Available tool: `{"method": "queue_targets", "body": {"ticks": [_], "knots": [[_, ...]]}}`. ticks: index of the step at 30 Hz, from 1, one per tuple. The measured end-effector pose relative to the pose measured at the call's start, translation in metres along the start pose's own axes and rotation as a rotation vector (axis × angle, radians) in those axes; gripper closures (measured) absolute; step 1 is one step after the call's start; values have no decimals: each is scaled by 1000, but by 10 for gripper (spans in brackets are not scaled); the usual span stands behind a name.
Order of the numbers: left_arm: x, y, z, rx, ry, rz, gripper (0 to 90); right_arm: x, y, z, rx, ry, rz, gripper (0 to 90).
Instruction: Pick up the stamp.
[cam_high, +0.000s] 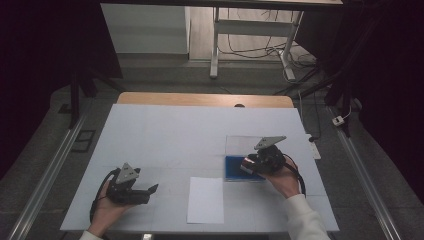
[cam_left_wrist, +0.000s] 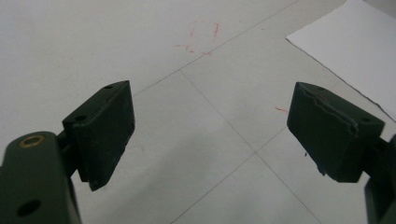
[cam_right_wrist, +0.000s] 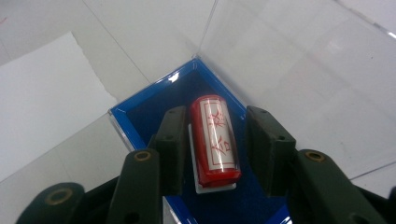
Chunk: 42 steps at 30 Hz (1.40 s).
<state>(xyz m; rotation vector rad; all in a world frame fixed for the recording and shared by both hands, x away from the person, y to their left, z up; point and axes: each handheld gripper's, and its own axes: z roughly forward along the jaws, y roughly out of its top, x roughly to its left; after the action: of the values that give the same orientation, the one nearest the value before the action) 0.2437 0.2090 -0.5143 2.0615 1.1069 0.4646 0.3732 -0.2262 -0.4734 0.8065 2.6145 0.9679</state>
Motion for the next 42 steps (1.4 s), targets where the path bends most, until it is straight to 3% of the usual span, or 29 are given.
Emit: {"method": "queue_targets", "body": {"ticks": [11,21,23,34,42], "knots": [[1,0,0,0,-3,-8,158,0,0,1,19,1,-11,685],[2,-1,1,0,-12,-16,158,3,1,0,25,-10,-34,693],[2,-1,1,0,-13,-19,158,3,2,0,18,-20,-45,694],[2,-2,2,5,-13,-17,160,1,2,-14,-54,-3,-9,696],[2,-4,4,14,-13,-14,161,7,10,-27,-94,1,-20,696]]}}
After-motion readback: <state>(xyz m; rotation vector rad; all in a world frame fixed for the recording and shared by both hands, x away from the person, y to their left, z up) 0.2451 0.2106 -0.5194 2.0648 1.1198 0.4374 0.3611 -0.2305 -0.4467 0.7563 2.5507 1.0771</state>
